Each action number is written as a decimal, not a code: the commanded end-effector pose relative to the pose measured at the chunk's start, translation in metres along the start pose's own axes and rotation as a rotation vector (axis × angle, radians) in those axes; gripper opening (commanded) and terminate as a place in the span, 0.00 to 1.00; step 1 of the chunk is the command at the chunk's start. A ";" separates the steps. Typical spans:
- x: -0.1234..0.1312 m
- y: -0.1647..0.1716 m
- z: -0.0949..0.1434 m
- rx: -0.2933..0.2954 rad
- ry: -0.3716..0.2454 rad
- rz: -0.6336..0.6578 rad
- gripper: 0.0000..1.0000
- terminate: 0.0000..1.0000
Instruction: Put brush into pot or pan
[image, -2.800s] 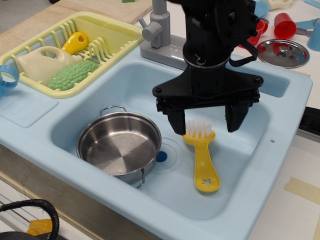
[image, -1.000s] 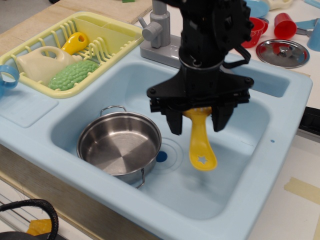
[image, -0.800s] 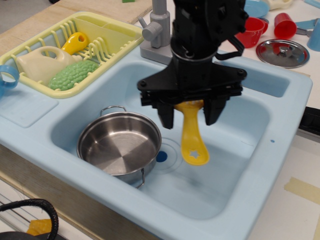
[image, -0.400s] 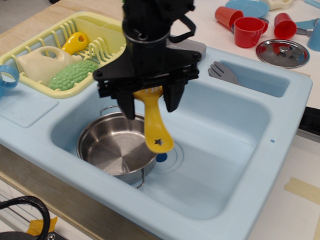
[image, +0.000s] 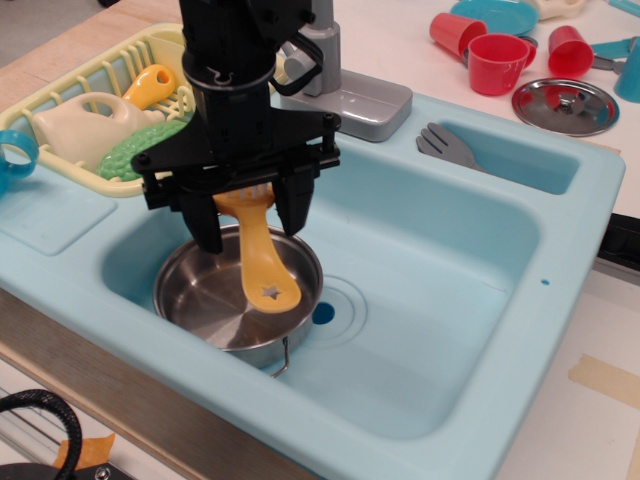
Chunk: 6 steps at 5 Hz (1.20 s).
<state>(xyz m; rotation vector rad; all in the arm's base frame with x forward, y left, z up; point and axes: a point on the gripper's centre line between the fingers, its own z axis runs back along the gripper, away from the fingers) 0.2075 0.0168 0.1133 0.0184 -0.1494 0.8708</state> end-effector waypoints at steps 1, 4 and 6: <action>0.004 0.000 -0.001 -0.013 0.011 -0.004 1.00 0.00; 0.004 0.000 -0.001 -0.013 0.011 -0.004 1.00 0.00; 0.004 0.000 -0.001 -0.013 0.011 -0.004 1.00 1.00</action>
